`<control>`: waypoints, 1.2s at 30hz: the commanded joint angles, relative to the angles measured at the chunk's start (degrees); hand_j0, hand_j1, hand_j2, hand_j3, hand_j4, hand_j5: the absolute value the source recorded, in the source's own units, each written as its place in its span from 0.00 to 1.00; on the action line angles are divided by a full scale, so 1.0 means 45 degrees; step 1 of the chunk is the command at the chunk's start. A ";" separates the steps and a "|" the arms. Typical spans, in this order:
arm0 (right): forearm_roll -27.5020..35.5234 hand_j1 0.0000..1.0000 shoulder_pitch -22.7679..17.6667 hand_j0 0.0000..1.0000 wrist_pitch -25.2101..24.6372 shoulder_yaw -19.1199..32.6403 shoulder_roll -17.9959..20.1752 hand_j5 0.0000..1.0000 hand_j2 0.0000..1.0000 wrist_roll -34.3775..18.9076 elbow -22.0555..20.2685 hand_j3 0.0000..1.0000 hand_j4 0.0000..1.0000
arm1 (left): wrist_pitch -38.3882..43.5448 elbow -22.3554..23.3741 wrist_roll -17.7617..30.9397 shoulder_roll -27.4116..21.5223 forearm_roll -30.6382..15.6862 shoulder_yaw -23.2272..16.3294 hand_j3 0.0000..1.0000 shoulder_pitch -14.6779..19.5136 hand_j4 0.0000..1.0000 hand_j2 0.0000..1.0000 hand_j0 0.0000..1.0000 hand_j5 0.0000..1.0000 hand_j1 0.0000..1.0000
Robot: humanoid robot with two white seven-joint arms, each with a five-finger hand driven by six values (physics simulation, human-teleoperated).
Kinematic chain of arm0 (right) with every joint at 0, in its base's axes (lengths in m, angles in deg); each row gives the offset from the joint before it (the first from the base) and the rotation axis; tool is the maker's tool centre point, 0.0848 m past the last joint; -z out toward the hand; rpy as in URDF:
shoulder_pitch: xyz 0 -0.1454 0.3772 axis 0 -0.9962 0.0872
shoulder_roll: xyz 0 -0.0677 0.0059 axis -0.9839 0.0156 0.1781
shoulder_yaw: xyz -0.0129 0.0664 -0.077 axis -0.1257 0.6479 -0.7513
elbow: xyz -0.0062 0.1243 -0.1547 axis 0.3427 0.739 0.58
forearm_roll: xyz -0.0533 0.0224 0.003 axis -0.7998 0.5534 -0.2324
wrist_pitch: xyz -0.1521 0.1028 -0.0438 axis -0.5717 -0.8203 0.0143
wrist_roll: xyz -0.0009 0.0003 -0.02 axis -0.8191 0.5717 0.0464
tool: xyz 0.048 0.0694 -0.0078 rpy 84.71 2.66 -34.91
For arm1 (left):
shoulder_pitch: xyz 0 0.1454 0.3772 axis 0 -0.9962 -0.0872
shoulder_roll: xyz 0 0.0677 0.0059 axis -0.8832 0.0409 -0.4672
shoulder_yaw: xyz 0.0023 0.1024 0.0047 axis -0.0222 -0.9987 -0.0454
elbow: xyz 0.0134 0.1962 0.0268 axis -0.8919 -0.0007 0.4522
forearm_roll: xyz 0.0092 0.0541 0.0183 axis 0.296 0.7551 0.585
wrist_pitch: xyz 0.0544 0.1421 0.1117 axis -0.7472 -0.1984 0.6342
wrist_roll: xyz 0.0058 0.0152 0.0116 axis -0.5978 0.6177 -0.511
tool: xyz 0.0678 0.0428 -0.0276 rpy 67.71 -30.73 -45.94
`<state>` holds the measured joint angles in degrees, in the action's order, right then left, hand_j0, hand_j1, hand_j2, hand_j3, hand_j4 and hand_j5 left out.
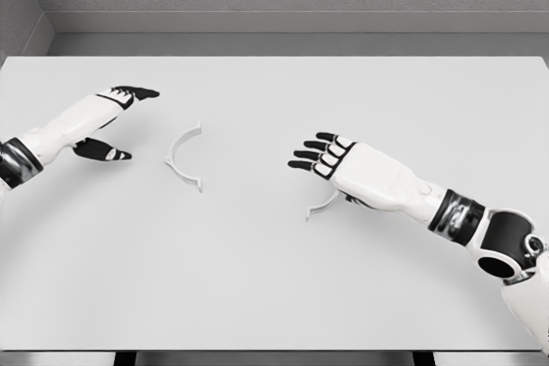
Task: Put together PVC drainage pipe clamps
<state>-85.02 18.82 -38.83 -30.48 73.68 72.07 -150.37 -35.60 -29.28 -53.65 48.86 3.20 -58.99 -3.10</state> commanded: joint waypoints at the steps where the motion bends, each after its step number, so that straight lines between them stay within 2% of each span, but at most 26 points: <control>1: 0.0084 1.00 0.0000 1.00 -0.0015 -0.0243 -0.0094 1.00 1.00 0.0004 0.0220 1.00 1.00 | 0.0012 0.0104 -0.0005 0.0102 0.0095 -0.0085 1.00 0.0000 1.00 1.00 1.00 1.00 1.00; 9: 0.0084 1.00 0.0371 1.00 -0.0015 -0.0224 -0.0192 1.00 1.00 0.0024 0.1235 1.00 1.00 | 0.0012 0.0162 -0.0005 0.0706 0.0310 -0.0085 1.00 0.0078 1.00 1.00 1.00 1.00 1.00; 11: 0.0103 1.00 0.0508 1.00 -0.0015 -0.0224 -0.0192 1.00 1.00 0.0024 0.1470 1.00 1.00 | 0.0012 0.0495 -0.0005 0.1000 0.0427 -0.0104 1.00 0.0215 1.00 1.00 1.00 1.00 1.00; 15: 0.0084 1.00 0.0527 1.00 -0.0015 -0.0224 -0.0192 1.00 1.00 0.0024 0.1509 1.00 1.00 | 0.0012 0.0592 -0.0005 0.1039 0.0447 -0.0104 1.00 0.0254 1.00 1.00 1.00 1.00 1.00; 19: 0.0084 1.00 0.0801 1.00 -0.0015 -0.0282 -0.0368 1.00 1.00 0.0024 0.1939 1.00 1.00 | 0.0012 0.0768 -0.0005 0.1273 0.0467 -0.0104 1.00 0.0371 1.00 1.00 1.00 1.00 1.00; 24: 0.0084 1.00 0.0801 1.00 -0.0015 -0.0400 -0.0387 1.00 1.00 0.0004 0.1919 1.00 1.00 | 0.0012 0.1452 -0.0005 0.1723 0.0486 -0.0202 1.00 0.0801 1.00 1.00 1.00 1.00 1.00; 36: 0.0045 1.00 0.1015 1.00 -0.0015 -0.0594 -0.0563 1.00 1.00 0.0004 0.1977 1.00 1.00 | 0.0012 0.1530 -0.0005 0.2055 0.0662 -0.0261 1.00 0.0860 1.00 1.00 1.00 1.00 1.00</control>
<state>-85.15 23.65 -38.83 -32.72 71.27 72.06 -141.49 -35.59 -22.43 -53.64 57.84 6.55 -60.22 1.12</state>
